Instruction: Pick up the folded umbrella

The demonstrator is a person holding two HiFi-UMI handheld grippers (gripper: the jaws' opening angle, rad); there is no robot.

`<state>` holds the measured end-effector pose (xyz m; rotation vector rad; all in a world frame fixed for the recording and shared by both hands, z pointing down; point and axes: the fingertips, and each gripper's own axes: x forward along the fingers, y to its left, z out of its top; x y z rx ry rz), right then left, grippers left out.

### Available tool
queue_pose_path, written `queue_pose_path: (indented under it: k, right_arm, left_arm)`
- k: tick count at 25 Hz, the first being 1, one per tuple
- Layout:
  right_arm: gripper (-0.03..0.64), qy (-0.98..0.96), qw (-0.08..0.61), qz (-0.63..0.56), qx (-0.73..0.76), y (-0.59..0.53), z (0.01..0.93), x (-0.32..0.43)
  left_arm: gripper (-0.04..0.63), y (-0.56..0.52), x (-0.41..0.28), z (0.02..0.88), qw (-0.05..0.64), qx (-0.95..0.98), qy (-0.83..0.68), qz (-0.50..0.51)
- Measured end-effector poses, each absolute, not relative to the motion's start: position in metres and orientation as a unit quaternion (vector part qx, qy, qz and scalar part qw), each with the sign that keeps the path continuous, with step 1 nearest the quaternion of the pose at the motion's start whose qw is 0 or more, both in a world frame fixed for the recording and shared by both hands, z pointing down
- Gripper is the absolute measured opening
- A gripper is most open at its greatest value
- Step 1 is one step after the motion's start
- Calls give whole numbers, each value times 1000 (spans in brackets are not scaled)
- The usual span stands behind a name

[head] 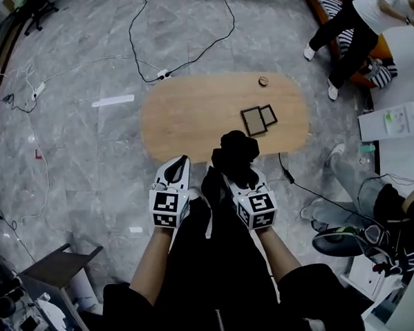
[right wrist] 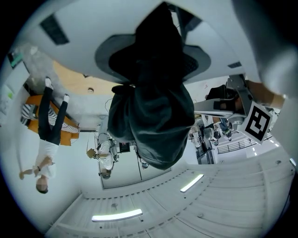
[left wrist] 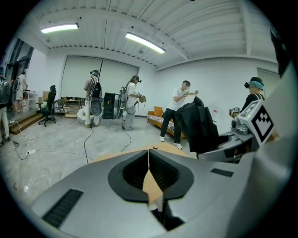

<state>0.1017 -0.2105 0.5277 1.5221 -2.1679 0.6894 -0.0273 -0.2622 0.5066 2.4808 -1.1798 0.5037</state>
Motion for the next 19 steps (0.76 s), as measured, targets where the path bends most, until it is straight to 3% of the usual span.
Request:
queue_pose_path:
  k: [19]
  right_arm:
    - [229,-762,203,258,559,-207,530,111]
  left_arm:
    - [15,-263,-16,507,174,883,-396,183]
